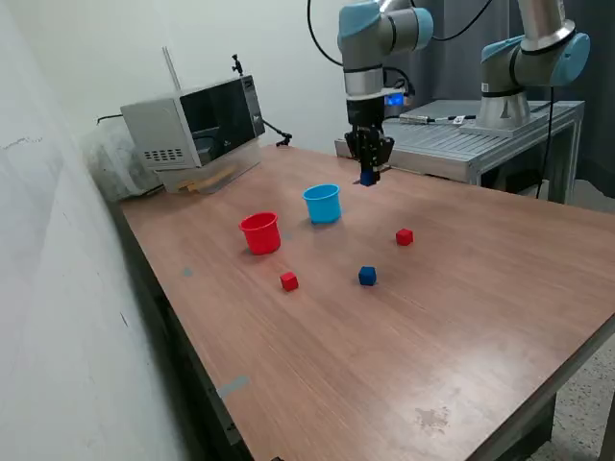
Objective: Place red objects in the red bin, and blue objects in the blue bin.
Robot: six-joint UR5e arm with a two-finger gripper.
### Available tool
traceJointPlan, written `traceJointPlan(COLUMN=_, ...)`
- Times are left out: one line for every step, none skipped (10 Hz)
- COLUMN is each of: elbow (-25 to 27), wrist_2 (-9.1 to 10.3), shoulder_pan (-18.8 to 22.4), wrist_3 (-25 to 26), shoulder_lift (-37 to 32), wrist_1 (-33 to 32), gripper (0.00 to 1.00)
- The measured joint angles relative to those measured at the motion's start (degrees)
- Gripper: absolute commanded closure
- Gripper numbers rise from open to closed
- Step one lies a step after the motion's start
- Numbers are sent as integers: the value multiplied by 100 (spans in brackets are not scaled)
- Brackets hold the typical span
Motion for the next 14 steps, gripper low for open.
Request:
traceJointPlan(elbow=-6, wrist_2=3, shoulder_pan=-40, wrist_3=-81, shoulder_lift=-204, wrist_1=68, gripper=100)
traceJointPlan(elbow=-14, wrist_2=7, shoulder_pan=-186, wrist_3=-141, shoulder_lift=-298, wrist_1=105, gripper=100)
traceJointPlan(elbow=-32, wrist_2=10, shoulder_pan=-412, wrist_3=-205, shoulder_lift=-318, wrist_1=124, gripper=100)
traceJointPlan(elbow=-70, wrist_2=12, shoulder_pan=-663, wrist_3=-287, shoulder_lift=-271, wrist_1=132, gripper=100)
traceJointPlan(elbow=-123, wrist_2=13, shoulder_pan=-909, wrist_3=-367, shoulder_lift=-168, wrist_1=133, gripper=100)
traceJointPlan(elbow=-183, wrist_2=16, shoulder_pan=-1134, wrist_3=-425, shoulder_lift=-22, wrist_1=130, gripper=100)
traceJointPlan(elbow=-244, wrist_2=19, shoulder_pan=-1303, wrist_3=-465, shoulder_lift=128, wrist_1=124, gripper=100)
traceJointPlan(elbow=-293, wrist_2=22, shoulder_pan=-1406, wrist_3=-493, shoulder_lift=249, wrist_1=119, gripper=100)
traceJointPlan(elbow=-319, wrist_2=23, shoulder_pan=-1459, wrist_3=-509, shoulder_lift=326, wrist_1=116, gripper=0)
traceJointPlan(elbow=-328, wrist_2=23, shoulder_pan=-1481, wrist_3=-517, shoulder_lift=359, wrist_1=114, gripper=0)
traceJointPlan(elbow=-329, wrist_2=23, shoulder_pan=-1489, wrist_3=-520, shoulder_lift=372, wrist_1=111, gripper=0)
traceJointPlan(elbow=-328, wrist_2=23, shoulder_pan=-1483, wrist_3=-522, shoulder_lift=374, wrist_1=110, gripper=0)
traceJointPlan(elbow=-325, wrist_2=24, shoulder_pan=-1460, wrist_3=-523, shoulder_lift=357, wrist_1=110, gripper=0)
traceJointPlan(elbow=-317, wrist_2=24, shoulder_pan=-1409, wrist_3=-526, shoulder_lift=250, wrist_1=118, gripper=0)
